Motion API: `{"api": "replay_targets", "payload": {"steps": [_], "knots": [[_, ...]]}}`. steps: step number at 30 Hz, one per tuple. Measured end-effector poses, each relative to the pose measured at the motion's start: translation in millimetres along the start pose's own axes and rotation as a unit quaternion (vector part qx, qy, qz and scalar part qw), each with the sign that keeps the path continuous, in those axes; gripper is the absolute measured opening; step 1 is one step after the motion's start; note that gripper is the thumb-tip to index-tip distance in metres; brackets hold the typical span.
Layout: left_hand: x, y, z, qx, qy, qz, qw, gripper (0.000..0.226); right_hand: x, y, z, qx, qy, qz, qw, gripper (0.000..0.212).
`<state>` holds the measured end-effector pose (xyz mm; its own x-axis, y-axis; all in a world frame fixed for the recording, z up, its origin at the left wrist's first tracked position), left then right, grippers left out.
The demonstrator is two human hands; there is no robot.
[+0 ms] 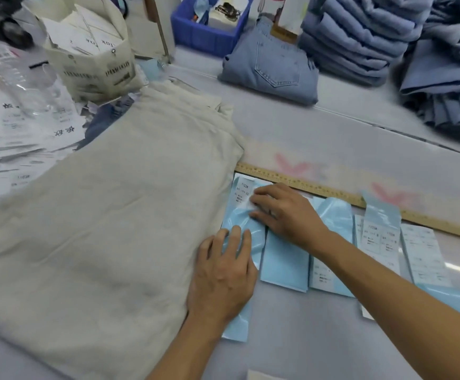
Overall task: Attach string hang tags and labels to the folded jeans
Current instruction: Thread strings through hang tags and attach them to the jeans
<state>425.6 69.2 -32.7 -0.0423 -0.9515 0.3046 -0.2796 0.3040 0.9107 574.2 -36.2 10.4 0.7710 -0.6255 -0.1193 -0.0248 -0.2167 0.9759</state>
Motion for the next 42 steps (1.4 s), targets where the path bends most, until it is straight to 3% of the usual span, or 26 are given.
{"api": "replay_targets", "payload": {"steps": [5,8,16,20,24,32,34,36,37,40,42], "knots": [[0,0,0,0.016,-0.009,-0.004,1.0,0.039,7,5,-4,-0.039,-0.019,-0.051,0.998,0.017],[0,0,1,0.015,-0.014,0.003,1.0,0.039,4,2,-2,-0.059,-0.041,-0.035,0.997,0.034],[-1,-4,0,0.003,-0.014,0.019,1.0,0.04,-16,-6,15,0.027,0.046,0.049,0.997,0.021],[0,-4,0,0.018,-0.012,0.023,0.999,0.036,-11,3,10,0.029,-0.003,-0.025,0.999,0.014],[0,-4,1,0.018,-0.013,0.023,0.999,0.033,-6,6,1,-0.031,-0.049,-0.082,0.995,0.013],[-1,-5,1,0.01,-0.008,0.016,1.0,0.037,-9,4,-7,-0.05,-0.1,-0.107,0.988,0.008],[-1,-4,0,0.0,-0.005,0.013,1.0,0.041,-2,10,-15,-0.08,-0.152,-0.144,0.975,0.009],[0,-2,0,-0.014,-0.001,0.013,1.0,0.043,18,33,-23,-0.055,-0.239,-0.198,0.949,0.005],[0,-1,0,-0.017,0.0,0.016,1.0,0.043,33,52,-24,-0.015,-0.292,-0.253,0.922,0.011],[0,2,-2,-0.02,0.006,0.027,0.999,0.043,65,111,-8,0.089,-0.395,-0.453,0.794,0.018],[-1,6,-2,-0.012,0.005,0.036,0.999,0.044,71,144,15,0.101,-0.406,-0.469,0.778,0.02]]}}
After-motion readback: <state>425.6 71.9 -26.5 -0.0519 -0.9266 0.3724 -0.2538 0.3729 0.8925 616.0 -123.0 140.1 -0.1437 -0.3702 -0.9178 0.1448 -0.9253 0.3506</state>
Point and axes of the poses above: each hand's wrist, its own z-axis away from the middle knuckle, its own y-axis out of the back of the hand, x = y × z, the point moved 4 cm from there along -z, towards the middle knuckle, and after that the axes turned 6 degrees about z, right-handed, at the moved point
